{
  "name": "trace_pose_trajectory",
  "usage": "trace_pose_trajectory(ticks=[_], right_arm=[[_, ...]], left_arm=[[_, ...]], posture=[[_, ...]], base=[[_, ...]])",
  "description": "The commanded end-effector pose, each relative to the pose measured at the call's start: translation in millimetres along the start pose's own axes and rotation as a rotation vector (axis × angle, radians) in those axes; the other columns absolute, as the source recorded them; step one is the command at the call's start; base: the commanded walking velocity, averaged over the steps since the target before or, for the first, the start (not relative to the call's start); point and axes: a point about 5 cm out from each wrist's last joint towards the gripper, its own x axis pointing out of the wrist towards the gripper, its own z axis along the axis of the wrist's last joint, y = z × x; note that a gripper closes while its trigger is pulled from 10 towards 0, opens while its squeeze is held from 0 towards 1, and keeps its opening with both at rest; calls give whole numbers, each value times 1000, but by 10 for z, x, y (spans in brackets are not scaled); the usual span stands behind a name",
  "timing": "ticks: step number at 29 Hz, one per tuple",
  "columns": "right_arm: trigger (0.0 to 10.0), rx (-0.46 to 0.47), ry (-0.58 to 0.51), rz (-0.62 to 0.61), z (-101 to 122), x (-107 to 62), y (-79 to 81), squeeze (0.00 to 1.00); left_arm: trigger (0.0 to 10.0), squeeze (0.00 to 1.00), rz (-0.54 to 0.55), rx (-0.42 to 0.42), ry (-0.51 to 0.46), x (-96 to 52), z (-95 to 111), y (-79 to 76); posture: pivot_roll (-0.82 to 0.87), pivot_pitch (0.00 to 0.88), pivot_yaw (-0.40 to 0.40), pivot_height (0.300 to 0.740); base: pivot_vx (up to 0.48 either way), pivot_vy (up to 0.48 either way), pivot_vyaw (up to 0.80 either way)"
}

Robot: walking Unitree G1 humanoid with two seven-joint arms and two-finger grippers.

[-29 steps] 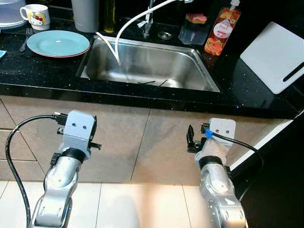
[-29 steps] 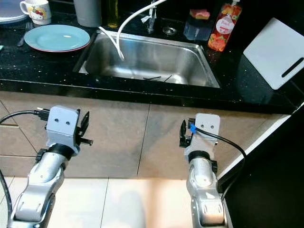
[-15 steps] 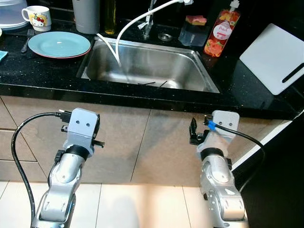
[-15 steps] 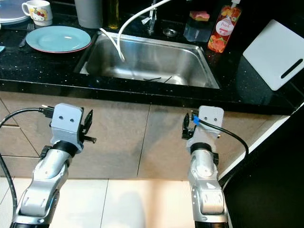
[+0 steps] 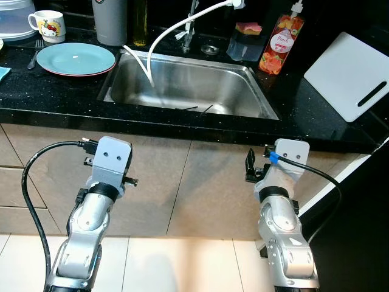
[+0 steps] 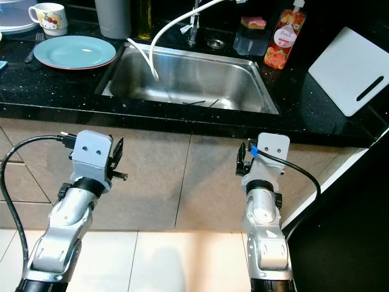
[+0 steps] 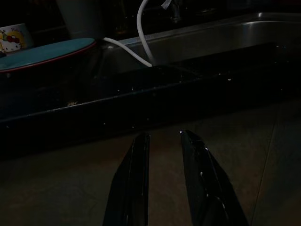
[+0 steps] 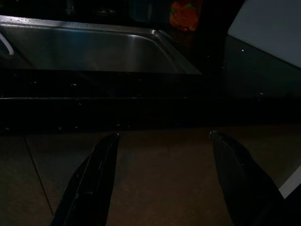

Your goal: Kitchen organization

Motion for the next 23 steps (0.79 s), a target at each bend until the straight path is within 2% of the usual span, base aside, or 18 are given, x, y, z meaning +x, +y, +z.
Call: trace_pose_trajectory(ticks=[1, 9, 16, 23], right_arm=[[10000, -6, 2, -2, -18, 15, -18, 0], [10000, -5, -6, 27, 5, 59, 37, 0], [10000, 1, -5, 17, -12, 10, 70, 0], [10000, 12, 0, -2, -38, -5, 57, 0]], left_arm=[[10000, 0, -16, -5, 19, -28, -59, -75], [10000, 0, -12, 1, -9, -8, -6, -98], [10000, 0, -16, -8, 9, -18, -54, -96], [10000, 0, -32, -3, 3, 16, -40, -115]], posture=[[173, 0, -153, 740], [141, 0, -160, 740], [101, 0, -113, 740], [116, 0, -111, 740]], base=[[0, 0, 0], [0, 0, 0], [0, 0, 0], [0, 0, 0]])
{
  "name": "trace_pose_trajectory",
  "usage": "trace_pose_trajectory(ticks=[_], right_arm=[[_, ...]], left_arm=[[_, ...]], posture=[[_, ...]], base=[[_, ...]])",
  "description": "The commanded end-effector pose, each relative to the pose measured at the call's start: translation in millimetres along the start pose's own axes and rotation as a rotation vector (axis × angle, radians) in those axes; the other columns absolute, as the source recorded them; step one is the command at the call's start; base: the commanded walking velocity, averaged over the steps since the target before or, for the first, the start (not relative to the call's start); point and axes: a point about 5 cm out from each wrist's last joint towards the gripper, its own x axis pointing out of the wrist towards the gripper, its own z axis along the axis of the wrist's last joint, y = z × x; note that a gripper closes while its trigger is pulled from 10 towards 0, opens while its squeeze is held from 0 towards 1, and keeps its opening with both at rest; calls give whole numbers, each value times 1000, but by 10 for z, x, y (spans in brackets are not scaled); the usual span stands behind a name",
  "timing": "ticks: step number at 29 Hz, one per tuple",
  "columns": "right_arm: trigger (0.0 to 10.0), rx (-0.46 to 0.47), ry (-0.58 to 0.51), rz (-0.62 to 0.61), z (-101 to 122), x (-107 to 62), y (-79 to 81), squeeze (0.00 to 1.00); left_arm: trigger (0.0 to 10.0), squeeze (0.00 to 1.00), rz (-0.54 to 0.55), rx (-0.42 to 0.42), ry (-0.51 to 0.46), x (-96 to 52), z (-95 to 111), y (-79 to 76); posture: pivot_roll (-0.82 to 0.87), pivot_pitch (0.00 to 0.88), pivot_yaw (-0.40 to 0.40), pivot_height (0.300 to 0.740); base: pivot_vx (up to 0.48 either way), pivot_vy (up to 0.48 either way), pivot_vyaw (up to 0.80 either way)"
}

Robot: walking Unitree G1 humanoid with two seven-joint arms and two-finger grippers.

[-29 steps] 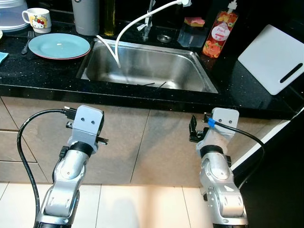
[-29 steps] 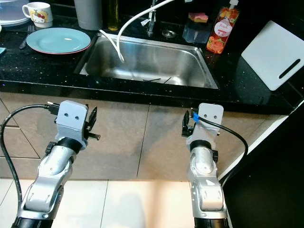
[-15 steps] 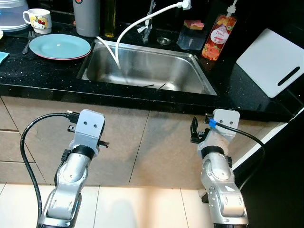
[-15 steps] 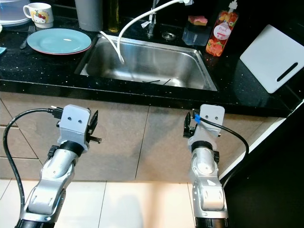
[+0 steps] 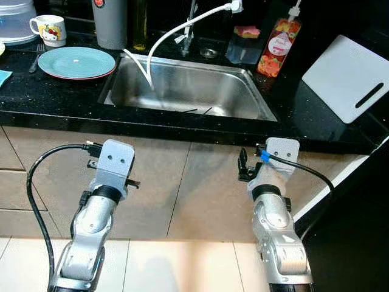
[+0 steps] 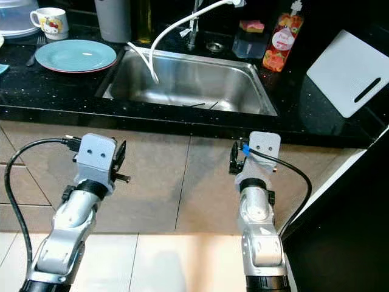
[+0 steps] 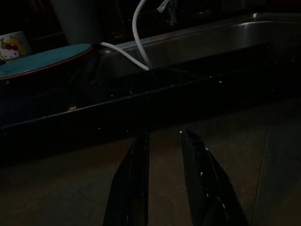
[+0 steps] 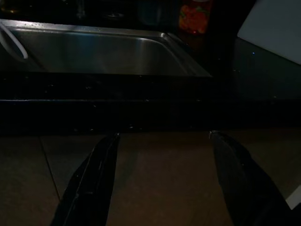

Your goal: Kitchen organization

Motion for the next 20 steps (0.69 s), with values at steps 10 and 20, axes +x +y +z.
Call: trace_pose_trajectory(ticks=[10, 20], right_arm=[[10000, 9, -7, -31, 4, 8, -57, 0], [10000, 13, -26, -20, 60, 90, -11, 0]], left_arm=[[10000, 0, -6, -4, -1, -1, 14, -27], [10000, 0, -5, -12, 0, -6, 14, -54]], posture=[[185, 0, -130, 740], [212, 0, -132, 740]], base=[[0, 0, 0], [0, 0, 0]])
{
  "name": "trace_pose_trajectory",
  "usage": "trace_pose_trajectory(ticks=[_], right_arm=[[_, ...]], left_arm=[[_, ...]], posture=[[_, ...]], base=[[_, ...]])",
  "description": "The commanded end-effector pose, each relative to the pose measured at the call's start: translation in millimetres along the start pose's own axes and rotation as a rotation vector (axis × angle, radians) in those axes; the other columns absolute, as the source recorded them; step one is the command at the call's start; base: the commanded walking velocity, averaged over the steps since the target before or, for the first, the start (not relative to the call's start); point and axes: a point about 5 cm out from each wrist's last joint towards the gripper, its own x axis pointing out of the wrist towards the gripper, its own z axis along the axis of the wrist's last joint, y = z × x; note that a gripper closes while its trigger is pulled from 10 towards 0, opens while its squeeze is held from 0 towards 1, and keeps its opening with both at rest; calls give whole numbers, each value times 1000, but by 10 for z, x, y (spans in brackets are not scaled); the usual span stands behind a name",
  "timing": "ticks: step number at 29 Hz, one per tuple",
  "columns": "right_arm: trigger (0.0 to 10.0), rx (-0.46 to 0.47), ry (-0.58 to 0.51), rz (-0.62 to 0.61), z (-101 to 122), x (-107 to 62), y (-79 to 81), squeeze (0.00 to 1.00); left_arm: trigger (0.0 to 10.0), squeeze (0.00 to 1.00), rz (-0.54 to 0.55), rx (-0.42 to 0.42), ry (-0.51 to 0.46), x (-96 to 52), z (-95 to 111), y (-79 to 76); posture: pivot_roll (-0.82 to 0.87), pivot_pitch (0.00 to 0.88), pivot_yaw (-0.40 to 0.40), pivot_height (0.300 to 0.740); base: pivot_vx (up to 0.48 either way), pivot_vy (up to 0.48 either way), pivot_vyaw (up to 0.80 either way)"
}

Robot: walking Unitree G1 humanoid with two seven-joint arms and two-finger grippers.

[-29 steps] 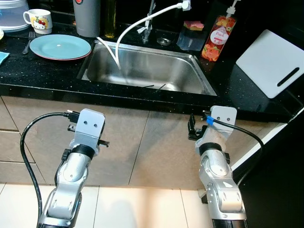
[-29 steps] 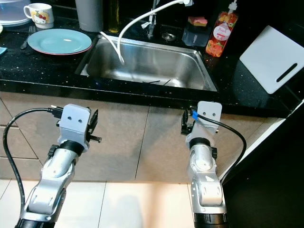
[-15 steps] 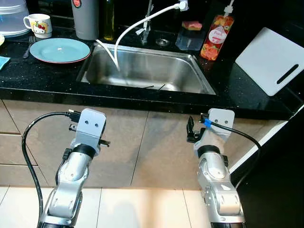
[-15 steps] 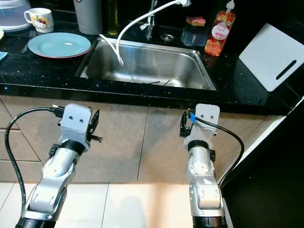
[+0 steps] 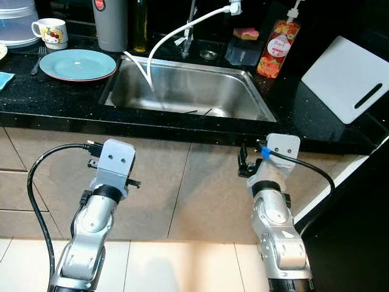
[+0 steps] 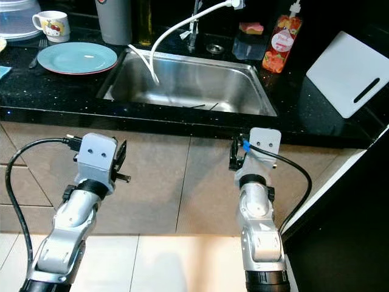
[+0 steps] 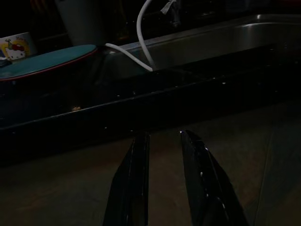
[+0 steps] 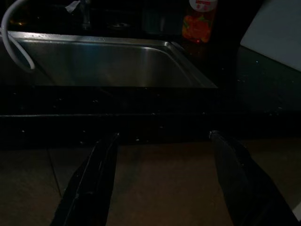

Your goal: Kitchen organization

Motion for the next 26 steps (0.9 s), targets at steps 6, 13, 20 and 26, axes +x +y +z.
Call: trace_pose_trajectory(ticks=[6, 13, 20, 26], right_arm=[[10000, 7, -1, -43, -15, 3, -50, 0], [10000, 7, -27, -45, 66, 48, -30, 0], [10000, 8, -18, -39, 11, 41, -10, 0], [10000, 9, -27, -39, 34, 58, -8, 0]], left_arm=[[10000, 0, -25, -12, 7, -1, -16, -67], [10000, 0, -33, -17, 11, 8, -8, -80], [10000, 0, -43, -22, 26, -45, -45, -124], [10000, 0, -33, -13, 2, 19, 17, -86]], posture=[[215, 0, -107, 740], [208, 0, -76, 740], [219, 0, -87, 740], [223, 0, -99, 740]], base=[[0, 0, 0], [0, 0, 0], [0, 0, 0], [0, 0, 0]])
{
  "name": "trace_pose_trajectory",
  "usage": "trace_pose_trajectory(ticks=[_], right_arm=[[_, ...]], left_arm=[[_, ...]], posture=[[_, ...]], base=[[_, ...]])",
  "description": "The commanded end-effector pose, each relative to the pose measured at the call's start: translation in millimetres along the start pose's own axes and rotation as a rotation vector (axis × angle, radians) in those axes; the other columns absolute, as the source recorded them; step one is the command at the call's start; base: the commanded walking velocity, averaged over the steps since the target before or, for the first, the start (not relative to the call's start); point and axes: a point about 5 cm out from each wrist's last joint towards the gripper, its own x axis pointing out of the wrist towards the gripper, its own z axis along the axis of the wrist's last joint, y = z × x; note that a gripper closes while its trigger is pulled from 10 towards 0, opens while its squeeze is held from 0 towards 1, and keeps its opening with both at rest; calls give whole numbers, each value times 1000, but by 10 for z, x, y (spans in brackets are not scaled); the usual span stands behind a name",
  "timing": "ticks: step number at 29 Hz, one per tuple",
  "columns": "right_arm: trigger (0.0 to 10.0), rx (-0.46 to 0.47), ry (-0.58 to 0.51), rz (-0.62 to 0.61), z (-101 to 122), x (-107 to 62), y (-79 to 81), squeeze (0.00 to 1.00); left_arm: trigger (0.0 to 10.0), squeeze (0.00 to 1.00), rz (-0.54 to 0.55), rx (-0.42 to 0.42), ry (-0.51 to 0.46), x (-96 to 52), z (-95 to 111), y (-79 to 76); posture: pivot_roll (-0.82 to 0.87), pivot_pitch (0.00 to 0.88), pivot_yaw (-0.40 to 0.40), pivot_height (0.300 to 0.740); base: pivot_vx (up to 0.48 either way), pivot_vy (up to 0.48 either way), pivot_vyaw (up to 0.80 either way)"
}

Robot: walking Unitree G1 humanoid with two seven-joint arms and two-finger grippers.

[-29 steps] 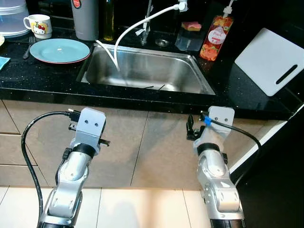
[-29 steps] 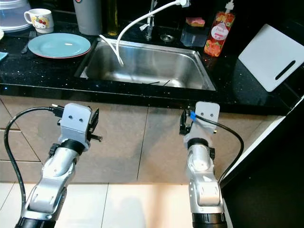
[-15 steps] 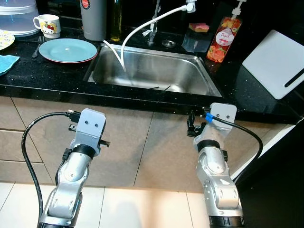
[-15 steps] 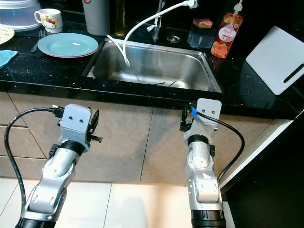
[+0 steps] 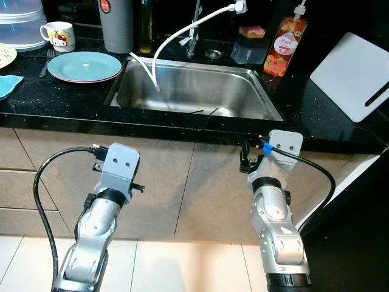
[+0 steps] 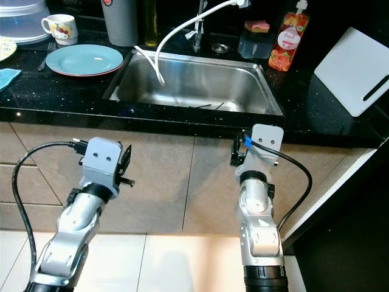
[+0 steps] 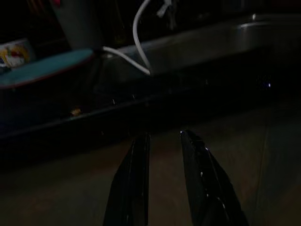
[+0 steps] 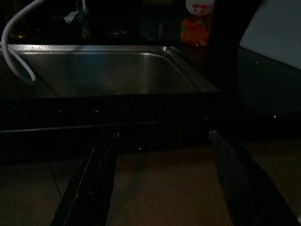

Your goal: Kitchen organization

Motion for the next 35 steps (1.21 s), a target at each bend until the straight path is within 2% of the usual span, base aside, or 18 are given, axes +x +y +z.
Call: trace_pose_trajectory(ticks=[1, 7, 19, 35], right_arm=[[10000, -4, 3, -11, -22, 1, -25, 0], [10000, -9, 1, -2, -20, -2, -15, 0], [10000, -8, 8, 1, -35, 1, 1, 0], [10000, 15, -5, -18, -8, 34, 9, 0]], left_arm=[[10000, 0, 4, -10, 19, -7, -23, -22], [10000, 0, -10, -14, 25, -39, -43, -63], [10000, 0, 12, -13, 32, -30, -49, -39], [10000, 0, -8, 2, 4, 38, 36, -29]], posture=[[221, 0, -98, 740], [208, 0, -110, 740], [219, 0, -115, 740], [245, 3, -105, 740]], base=[[0, 0, 0], [0, 0, 0], [0, 0, 0], [0, 0, 0]])
